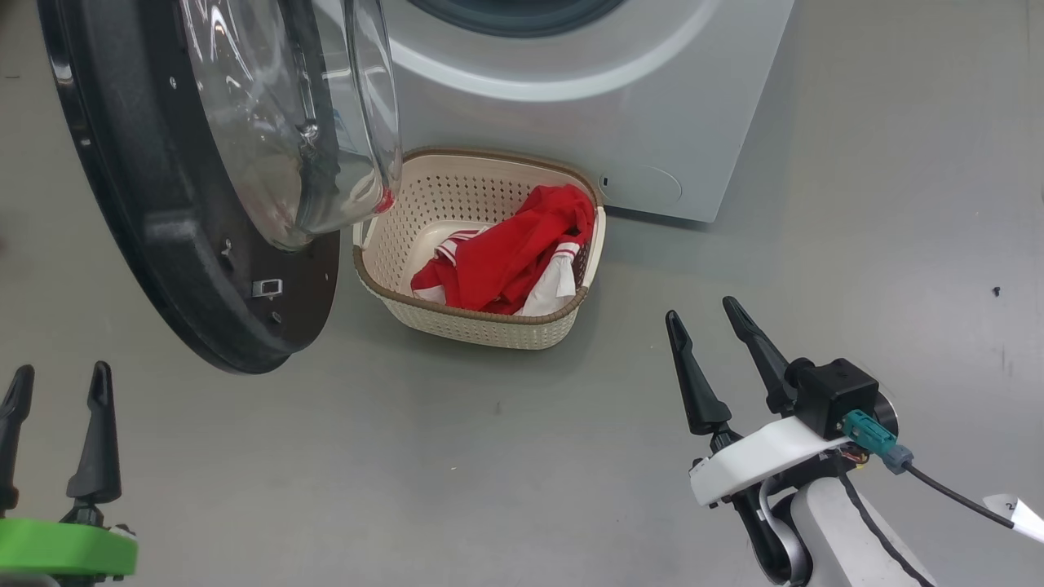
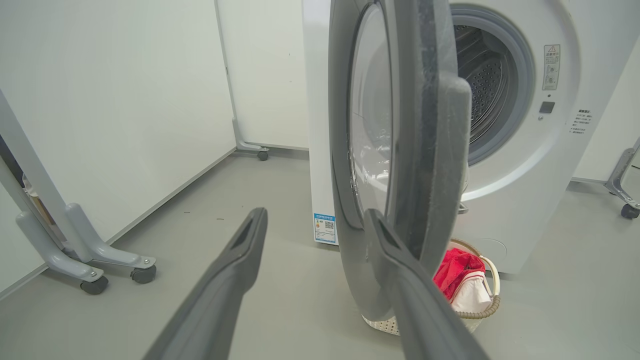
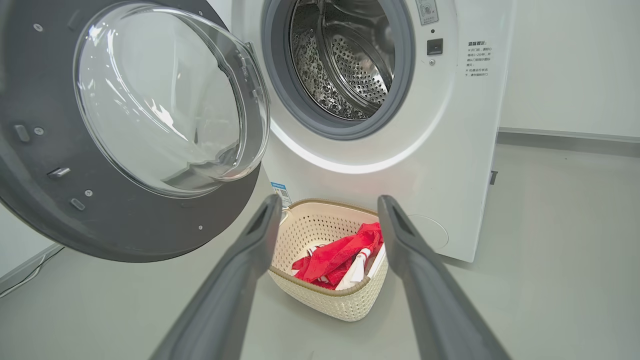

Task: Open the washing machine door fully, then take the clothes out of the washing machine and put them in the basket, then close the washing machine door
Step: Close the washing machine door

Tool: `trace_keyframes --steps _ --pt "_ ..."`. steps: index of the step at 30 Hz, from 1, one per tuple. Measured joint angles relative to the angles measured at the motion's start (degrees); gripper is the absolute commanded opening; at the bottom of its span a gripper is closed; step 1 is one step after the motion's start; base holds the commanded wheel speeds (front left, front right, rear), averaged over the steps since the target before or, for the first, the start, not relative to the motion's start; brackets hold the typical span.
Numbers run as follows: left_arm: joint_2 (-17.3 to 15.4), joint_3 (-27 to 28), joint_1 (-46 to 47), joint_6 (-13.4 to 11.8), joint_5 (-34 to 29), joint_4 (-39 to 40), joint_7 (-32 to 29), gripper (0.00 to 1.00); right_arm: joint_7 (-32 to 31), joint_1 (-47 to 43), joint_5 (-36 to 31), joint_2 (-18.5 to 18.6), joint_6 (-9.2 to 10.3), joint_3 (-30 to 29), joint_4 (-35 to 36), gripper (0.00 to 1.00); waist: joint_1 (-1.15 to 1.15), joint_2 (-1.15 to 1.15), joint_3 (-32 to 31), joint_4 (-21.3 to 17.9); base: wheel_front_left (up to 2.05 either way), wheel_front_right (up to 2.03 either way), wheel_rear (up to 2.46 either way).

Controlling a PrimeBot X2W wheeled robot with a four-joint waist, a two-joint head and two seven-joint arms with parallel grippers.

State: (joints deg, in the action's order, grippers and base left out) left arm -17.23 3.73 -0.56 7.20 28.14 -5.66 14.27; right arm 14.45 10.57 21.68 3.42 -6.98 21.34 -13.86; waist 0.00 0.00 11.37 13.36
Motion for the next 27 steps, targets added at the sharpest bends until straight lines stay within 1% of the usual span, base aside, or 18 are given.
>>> trace_keyframes --steps 27 --pt "-0.53 -0.03 0.94 0.0 -0.6 -0.31 0.01 1.0 0.0 0.0 0.47 0.0 0.0 0.09 0.23 1.0 0.0 0.0 0.24 0.05 0.0 0.0 0.0"
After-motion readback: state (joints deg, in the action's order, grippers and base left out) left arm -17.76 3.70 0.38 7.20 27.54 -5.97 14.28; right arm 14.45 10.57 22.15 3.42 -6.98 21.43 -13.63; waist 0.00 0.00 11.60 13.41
